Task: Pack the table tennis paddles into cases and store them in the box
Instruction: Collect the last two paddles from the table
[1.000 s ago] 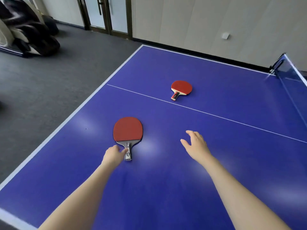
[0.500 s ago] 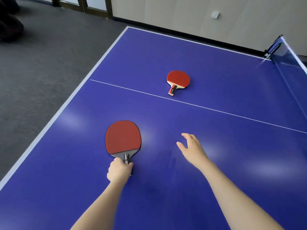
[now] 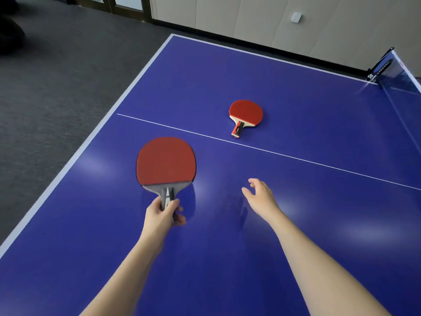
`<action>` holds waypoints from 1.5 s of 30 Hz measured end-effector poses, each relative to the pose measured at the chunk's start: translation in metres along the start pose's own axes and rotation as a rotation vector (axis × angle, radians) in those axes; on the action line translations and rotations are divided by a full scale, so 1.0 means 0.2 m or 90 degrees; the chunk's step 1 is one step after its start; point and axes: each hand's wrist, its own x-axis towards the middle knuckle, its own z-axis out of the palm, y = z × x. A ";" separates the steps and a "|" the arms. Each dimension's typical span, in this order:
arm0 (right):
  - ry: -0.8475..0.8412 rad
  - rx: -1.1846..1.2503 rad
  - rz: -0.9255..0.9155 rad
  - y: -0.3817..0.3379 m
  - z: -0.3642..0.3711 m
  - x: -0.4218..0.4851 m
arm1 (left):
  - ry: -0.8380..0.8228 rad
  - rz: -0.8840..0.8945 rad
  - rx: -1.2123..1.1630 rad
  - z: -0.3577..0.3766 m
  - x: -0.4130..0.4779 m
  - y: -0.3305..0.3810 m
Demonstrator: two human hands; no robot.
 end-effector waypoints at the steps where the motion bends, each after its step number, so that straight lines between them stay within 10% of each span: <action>1: 0.004 0.005 0.000 -0.02 0.01 0.04 | -0.014 0.015 -0.008 0.02 0.04 0.06; 27: 0.256 -0.001 0.174 -0.34 0.13 1.40 | -0.063 0.064 0.053 0.12 0.83 -0.03; 38: 0.022 0.612 0.202 -0.41 -0.04 1.29 | -0.053 0.058 0.027 0.13 0.73 0.00; 45: -0.050 0.663 0.134 -0.31 0.06 0.65 | -0.037 0.083 -0.031 0.12 0.50 0.14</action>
